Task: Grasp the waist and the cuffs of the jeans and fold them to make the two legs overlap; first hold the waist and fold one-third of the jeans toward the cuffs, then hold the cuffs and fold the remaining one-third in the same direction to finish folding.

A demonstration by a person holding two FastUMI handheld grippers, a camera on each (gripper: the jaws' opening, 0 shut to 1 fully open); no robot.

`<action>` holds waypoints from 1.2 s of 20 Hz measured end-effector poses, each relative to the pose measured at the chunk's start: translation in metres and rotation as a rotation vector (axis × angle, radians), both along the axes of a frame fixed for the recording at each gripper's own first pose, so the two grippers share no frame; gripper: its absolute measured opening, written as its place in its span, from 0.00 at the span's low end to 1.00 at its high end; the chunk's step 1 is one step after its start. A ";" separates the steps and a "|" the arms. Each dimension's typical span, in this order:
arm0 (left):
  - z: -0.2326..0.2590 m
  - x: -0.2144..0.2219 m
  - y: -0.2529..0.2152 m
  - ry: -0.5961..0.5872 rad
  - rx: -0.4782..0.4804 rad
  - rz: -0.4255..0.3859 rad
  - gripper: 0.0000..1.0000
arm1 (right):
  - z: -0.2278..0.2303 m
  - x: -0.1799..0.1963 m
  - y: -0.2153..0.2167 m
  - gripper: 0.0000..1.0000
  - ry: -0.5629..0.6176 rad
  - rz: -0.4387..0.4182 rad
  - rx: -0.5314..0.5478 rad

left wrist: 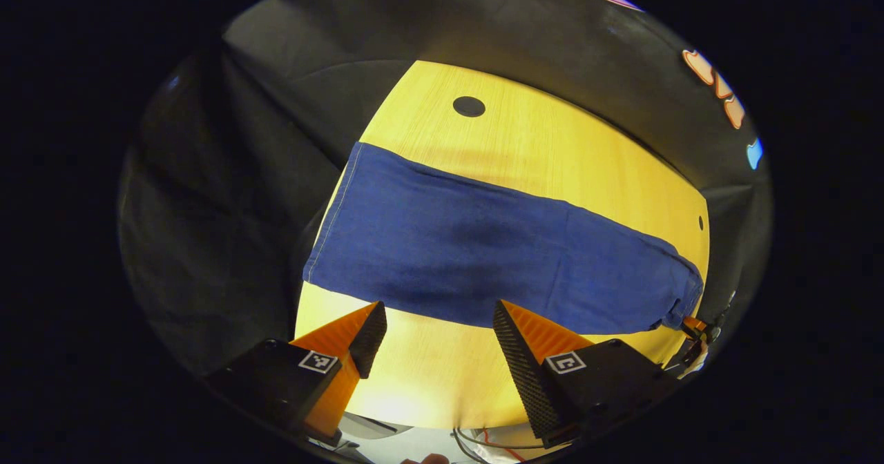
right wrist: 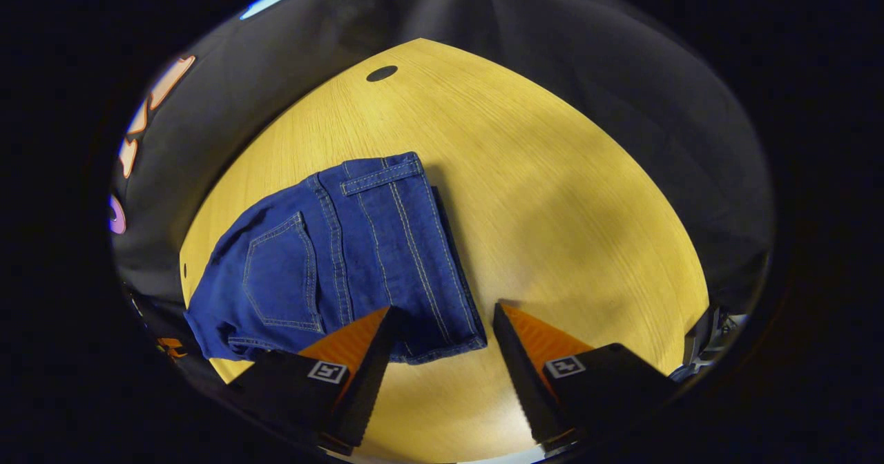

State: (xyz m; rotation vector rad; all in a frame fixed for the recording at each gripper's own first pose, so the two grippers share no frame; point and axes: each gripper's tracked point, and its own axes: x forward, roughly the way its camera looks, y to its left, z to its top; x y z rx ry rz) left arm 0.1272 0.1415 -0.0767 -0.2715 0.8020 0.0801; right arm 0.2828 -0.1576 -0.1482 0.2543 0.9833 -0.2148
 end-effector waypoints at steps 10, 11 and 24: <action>-0.003 -0.002 0.000 -0.002 -0.015 0.011 0.92 | 0.000 0.007 0.014 0.13 -0.069 -0.001 0.078; -0.002 -0.001 -0.001 -0.004 -0.017 0.007 0.92 | 0.001 0.003 0.014 0.05 -0.061 0.005 0.084; 0.001 -0.009 -0.019 -0.038 -0.026 -0.112 0.92 | 0.045 -0.011 0.011 0.02 -0.230 -0.089 0.086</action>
